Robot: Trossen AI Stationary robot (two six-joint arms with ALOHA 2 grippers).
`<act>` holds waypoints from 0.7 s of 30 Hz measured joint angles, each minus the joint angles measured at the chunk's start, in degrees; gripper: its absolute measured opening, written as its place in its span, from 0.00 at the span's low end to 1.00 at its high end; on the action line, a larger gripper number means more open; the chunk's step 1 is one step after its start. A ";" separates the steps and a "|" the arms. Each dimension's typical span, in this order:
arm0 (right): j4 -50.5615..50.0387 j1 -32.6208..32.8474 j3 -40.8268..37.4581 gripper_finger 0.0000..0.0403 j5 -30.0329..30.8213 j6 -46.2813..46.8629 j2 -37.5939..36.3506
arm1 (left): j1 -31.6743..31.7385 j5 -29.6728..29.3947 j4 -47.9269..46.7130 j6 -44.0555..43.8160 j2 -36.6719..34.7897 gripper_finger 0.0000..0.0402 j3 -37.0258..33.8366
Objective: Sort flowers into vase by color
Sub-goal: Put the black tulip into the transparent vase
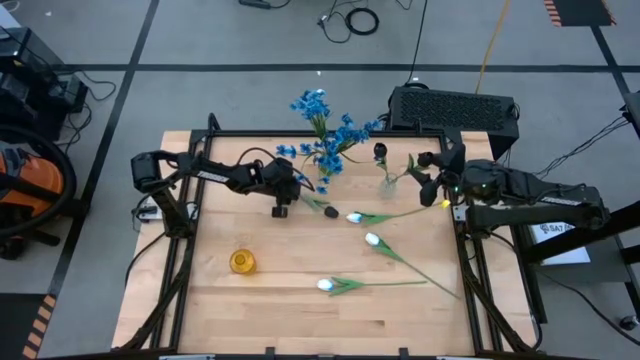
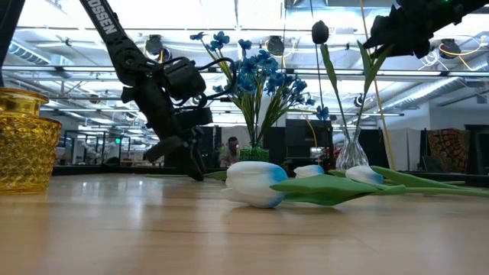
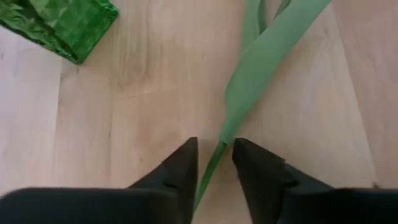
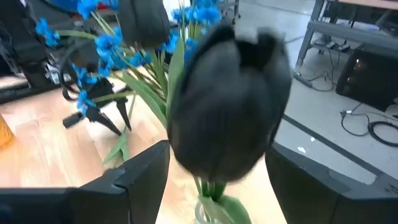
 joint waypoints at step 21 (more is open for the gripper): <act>-3.30 0.02 2.70 0.65 -5.87 0.38 -0.35 | -9.17 -1.07 -10.01 -0.34 -8.62 0.03 -0.35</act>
